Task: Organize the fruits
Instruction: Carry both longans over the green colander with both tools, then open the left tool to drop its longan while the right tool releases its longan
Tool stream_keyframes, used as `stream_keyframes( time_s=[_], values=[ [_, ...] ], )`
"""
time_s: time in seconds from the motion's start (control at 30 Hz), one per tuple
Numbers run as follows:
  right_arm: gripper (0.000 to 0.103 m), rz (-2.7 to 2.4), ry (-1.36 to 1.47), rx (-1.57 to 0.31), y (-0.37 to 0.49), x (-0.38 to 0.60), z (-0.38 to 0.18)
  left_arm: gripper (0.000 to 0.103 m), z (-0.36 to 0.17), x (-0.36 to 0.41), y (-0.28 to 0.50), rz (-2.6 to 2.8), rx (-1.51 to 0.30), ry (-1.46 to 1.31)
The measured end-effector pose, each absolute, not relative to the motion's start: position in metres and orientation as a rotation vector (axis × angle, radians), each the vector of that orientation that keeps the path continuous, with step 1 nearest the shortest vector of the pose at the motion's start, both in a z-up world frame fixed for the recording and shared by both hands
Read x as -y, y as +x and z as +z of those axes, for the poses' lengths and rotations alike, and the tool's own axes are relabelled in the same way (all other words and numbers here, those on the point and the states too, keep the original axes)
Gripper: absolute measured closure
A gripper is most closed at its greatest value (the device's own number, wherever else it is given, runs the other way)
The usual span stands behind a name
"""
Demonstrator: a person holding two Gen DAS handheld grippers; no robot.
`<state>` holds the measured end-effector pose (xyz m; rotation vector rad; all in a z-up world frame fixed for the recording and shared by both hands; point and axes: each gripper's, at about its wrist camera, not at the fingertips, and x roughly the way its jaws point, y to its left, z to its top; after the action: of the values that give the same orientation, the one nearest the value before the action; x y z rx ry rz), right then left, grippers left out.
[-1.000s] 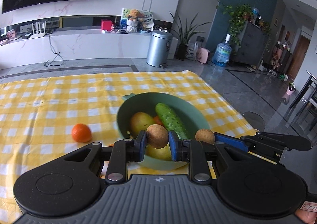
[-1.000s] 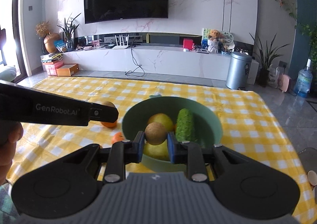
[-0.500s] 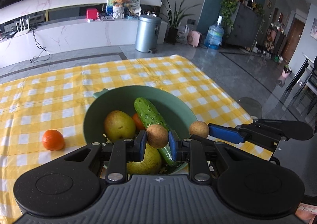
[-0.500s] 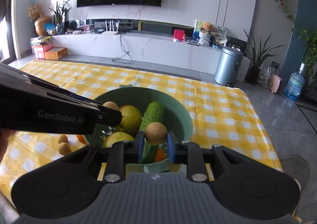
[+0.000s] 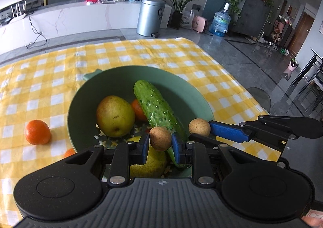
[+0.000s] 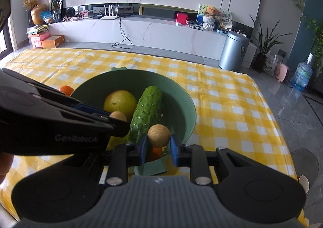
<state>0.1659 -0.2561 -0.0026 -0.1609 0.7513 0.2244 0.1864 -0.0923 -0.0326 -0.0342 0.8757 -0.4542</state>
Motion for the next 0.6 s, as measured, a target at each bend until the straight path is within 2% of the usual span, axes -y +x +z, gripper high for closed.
stream_keyframes(
  time_s=[0.47, 0.53, 0.6],
  values=[
    [0.082, 0.227, -0.167, -0.753, 0.1693, 0.2530, -0.0075, 0.076, -0.0363, 0.0901, 0.1906, -0.446, -0.882, -0.054],
    [0.081, 0.229, -0.166, -0.751, 0.1685, 0.2537, -0.0079, 0.073, -0.0358, 0.0899, 0.1902, -0.447, -0.879, -0.056],
    [0.081, 0.230, -0.168, -0.747, 0.1675, 0.2535, -0.0074, 0.065, -0.0346, 0.0893, 0.1882, -0.444, -0.867, -0.054]
  ],
)
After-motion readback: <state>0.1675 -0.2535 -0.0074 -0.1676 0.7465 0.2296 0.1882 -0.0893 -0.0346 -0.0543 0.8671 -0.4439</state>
